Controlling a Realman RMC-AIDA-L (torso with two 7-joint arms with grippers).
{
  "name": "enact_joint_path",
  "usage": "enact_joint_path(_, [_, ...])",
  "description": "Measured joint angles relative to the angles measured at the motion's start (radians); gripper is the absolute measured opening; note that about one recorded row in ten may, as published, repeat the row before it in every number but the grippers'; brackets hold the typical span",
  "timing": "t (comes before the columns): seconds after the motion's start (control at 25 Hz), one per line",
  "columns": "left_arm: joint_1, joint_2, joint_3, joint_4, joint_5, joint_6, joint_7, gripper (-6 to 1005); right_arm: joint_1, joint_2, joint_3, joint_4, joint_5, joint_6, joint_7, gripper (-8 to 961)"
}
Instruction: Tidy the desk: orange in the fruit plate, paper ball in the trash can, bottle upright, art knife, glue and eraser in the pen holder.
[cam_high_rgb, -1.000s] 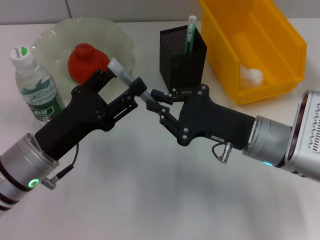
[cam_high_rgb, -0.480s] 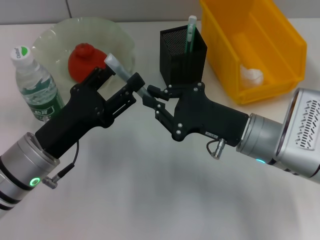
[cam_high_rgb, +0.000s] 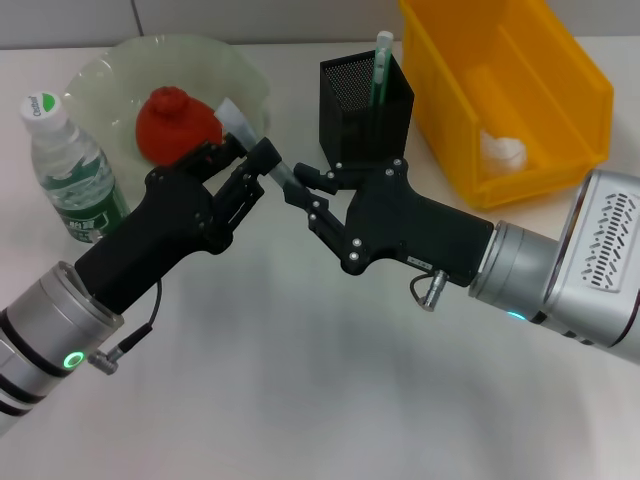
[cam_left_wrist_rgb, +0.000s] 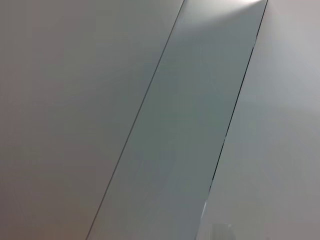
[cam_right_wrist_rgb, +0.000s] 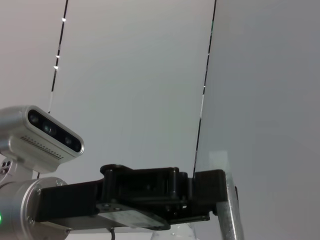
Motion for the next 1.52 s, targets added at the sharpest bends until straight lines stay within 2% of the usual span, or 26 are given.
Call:
enact_joint_path(0.16, [-0.005, 0.000, 0.000, 0.000, 0.001, -0.005, 0.000, 301, 0.002, 0.000, -0.007, -0.002, 0.002, 0.000, 0.000, 125])
enact_joint_path(0.6, [-0.011, 0.000, -0.001, 0.000, 0.000, -0.020, -0.002, 253, 0.002, 0.000, -0.012, -0.002, 0.004, 0.000, 0.000, 132])
enact_joint_path(0.8, [-0.011, 0.000, -0.007, 0.000, -0.001, -0.027, -0.002, 160, 0.001, 0.000, -0.012, -0.002, 0.007, 0.000, 0.000, 145])
enact_joint_path(1.4, [-0.013, 0.001, -0.011, 0.004, -0.004, -0.028, -0.002, 156, 0.008, 0.000, -0.040, -0.001, 0.008, -0.002, 0.008, 183])
enact_joint_path(1.52, [-0.014, 0.001, -0.011, 0.008, -0.004, -0.028, -0.002, 153, 0.006, 0.000, -0.037, 0.003, 0.015, -0.003, 0.011, 244])
